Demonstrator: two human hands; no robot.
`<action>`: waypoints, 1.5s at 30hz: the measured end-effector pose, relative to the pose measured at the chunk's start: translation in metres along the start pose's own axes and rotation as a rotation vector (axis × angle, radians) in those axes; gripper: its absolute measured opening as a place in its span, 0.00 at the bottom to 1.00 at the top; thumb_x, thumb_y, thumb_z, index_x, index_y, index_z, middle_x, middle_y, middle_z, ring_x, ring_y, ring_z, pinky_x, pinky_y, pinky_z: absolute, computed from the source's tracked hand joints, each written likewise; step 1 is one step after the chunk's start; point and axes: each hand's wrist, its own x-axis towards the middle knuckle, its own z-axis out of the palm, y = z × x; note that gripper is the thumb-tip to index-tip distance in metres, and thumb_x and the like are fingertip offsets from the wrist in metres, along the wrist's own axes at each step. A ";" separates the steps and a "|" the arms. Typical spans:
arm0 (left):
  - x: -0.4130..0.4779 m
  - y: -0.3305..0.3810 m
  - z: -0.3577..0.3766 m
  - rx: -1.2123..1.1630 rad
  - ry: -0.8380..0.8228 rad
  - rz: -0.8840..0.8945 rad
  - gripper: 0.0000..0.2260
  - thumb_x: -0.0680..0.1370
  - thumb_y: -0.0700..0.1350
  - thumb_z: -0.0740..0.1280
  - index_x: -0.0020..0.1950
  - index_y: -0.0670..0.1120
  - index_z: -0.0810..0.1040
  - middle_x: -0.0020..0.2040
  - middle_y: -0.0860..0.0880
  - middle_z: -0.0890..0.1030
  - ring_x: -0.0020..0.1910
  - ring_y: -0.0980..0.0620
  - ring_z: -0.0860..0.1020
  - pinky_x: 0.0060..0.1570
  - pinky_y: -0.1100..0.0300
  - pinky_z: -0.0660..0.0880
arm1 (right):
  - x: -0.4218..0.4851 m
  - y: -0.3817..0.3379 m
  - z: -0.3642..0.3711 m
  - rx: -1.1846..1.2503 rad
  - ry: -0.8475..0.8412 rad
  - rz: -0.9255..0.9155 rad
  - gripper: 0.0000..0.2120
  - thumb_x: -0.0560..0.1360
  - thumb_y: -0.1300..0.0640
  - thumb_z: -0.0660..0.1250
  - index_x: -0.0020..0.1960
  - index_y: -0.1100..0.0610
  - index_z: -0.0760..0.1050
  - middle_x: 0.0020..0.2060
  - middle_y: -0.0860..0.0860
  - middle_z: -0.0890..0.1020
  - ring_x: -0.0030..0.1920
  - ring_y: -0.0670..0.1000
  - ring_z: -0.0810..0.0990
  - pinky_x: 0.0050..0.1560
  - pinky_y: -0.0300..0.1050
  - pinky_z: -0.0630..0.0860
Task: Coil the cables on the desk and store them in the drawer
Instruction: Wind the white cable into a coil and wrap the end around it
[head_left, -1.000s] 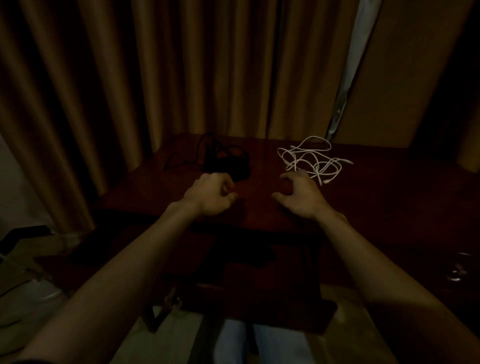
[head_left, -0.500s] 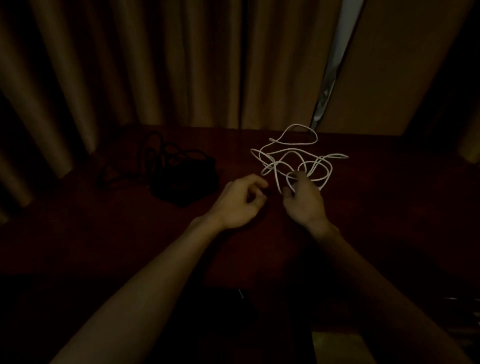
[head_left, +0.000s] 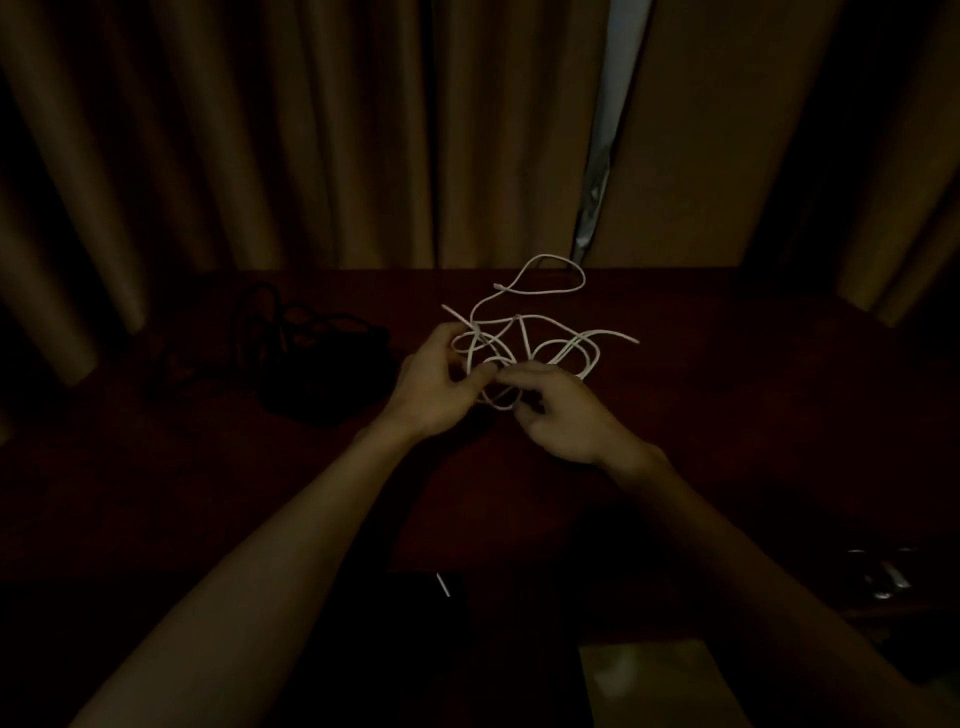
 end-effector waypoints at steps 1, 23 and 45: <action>0.001 0.001 0.000 0.037 0.008 0.005 0.23 0.78 0.44 0.73 0.71 0.53 0.70 0.50 0.56 0.81 0.45 0.58 0.83 0.45 0.62 0.80 | -0.003 0.003 -0.005 -0.021 0.081 0.030 0.20 0.75 0.69 0.65 0.63 0.56 0.82 0.59 0.51 0.81 0.59 0.48 0.80 0.59 0.42 0.77; 0.015 0.001 0.003 0.319 -0.108 0.074 0.09 0.78 0.43 0.71 0.58 0.48 0.80 0.60 0.51 0.77 0.58 0.55 0.76 0.51 0.67 0.70 | -0.005 0.042 -0.031 -0.406 0.001 0.184 0.10 0.76 0.58 0.72 0.57 0.56 0.78 0.57 0.52 0.74 0.60 0.53 0.76 0.56 0.43 0.71; -0.021 0.029 0.004 0.311 -0.373 -0.069 0.11 0.82 0.51 0.65 0.45 0.48 0.82 0.42 0.49 0.86 0.36 0.55 0.83 0.43 0.59 0.80 | -0.031 -0.008 -0.029 -0.108 0.042 0.420 0.06 0.80 0.59 0.64 0.46 0.51 0.73 0.42 0.50 0.80 0.45 0.51 0.80 0.48 0.47 0.76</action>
